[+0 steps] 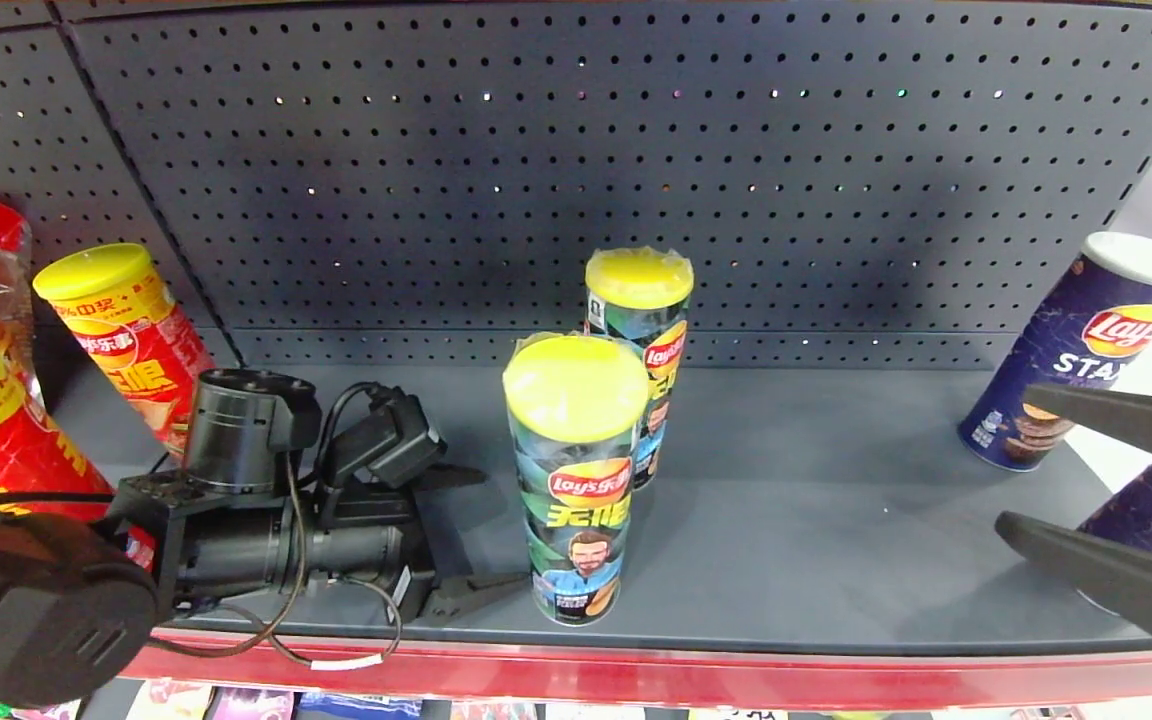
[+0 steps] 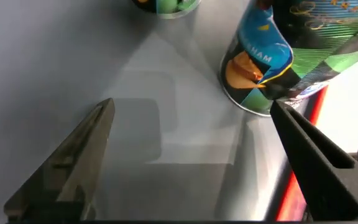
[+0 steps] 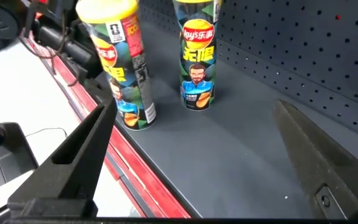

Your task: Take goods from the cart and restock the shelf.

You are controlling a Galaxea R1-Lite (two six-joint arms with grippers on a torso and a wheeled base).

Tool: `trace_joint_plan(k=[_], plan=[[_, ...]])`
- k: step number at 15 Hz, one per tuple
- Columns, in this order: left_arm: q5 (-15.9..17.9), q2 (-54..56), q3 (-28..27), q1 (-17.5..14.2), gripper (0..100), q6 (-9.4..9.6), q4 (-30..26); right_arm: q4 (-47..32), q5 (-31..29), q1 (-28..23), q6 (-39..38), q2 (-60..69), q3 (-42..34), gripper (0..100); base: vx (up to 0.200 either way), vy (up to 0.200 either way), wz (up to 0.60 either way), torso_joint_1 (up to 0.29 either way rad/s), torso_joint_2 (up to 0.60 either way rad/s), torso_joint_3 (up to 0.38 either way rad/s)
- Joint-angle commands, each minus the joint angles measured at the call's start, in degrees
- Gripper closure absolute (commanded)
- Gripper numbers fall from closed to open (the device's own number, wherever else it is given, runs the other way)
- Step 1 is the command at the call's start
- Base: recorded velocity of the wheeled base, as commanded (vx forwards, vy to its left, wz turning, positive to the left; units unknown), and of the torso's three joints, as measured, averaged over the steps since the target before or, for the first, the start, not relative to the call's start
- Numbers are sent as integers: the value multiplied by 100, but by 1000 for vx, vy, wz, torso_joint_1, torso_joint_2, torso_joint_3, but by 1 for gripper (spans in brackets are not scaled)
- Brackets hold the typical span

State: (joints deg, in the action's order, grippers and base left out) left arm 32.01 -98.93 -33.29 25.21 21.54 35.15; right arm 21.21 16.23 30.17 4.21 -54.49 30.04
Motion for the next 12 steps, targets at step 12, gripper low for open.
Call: trace_joint_plan(k=[12], plan=[[-336,14,-318,10,0,-62,1,-3,-102,-11,-16,88,-218,0,0,0,0,0,0,0]])
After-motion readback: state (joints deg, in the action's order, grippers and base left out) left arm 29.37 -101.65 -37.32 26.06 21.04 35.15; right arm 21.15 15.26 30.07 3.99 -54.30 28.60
